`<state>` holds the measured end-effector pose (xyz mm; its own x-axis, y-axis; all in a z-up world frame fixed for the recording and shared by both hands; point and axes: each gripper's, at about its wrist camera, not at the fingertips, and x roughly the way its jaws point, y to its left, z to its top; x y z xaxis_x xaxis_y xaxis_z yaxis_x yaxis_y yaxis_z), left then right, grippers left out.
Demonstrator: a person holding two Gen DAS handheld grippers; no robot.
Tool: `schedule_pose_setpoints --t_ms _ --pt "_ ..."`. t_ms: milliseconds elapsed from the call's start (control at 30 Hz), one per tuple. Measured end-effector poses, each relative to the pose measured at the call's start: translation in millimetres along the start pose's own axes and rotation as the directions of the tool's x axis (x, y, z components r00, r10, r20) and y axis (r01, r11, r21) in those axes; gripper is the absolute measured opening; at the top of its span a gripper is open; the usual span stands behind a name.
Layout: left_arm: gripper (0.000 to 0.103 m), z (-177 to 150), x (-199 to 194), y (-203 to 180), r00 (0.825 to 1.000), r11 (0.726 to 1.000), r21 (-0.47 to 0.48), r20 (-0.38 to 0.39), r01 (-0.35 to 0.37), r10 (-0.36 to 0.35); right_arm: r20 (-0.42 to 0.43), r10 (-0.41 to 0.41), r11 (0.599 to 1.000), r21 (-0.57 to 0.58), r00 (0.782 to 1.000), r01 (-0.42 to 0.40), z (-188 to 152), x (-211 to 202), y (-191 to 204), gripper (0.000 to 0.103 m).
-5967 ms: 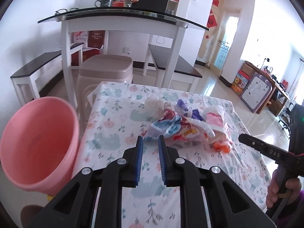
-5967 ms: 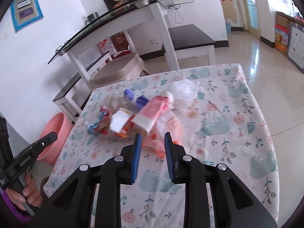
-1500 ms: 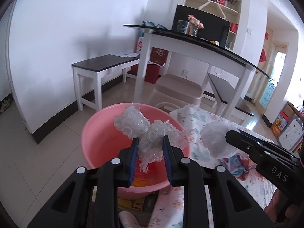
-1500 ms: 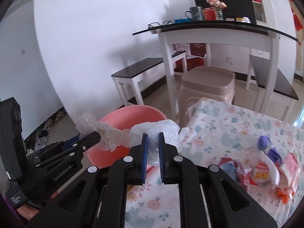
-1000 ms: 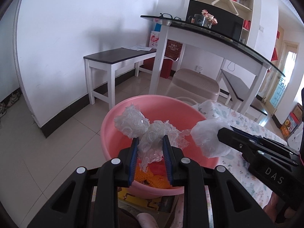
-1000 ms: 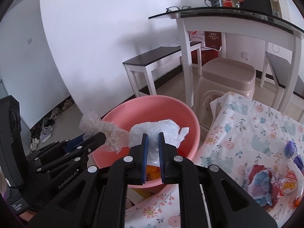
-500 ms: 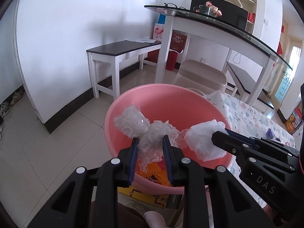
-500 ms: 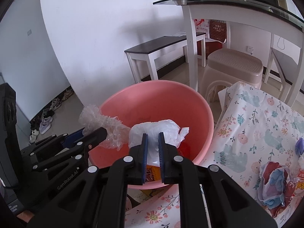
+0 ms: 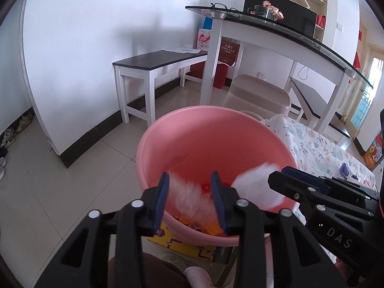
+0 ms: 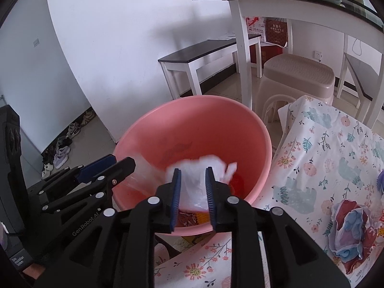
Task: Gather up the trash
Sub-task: 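Open both grippers to drop the wrap and bag into the bucket, then move both tools back over the table toward the remaining trash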
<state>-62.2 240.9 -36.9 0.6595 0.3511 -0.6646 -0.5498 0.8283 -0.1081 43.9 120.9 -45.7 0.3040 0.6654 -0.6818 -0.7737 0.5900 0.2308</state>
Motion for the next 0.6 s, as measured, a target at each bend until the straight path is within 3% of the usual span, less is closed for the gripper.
schedule_pose_setpoints --t_ms 600 --pt "0.039 2.5 -31.1 -10.6 0.997 0.998 0.014 0.051 0.054 -0.054 0.049 -0.027 1.0 -0.004 0.998 0.028 -8.0 -31.7 -1.7 0.026"
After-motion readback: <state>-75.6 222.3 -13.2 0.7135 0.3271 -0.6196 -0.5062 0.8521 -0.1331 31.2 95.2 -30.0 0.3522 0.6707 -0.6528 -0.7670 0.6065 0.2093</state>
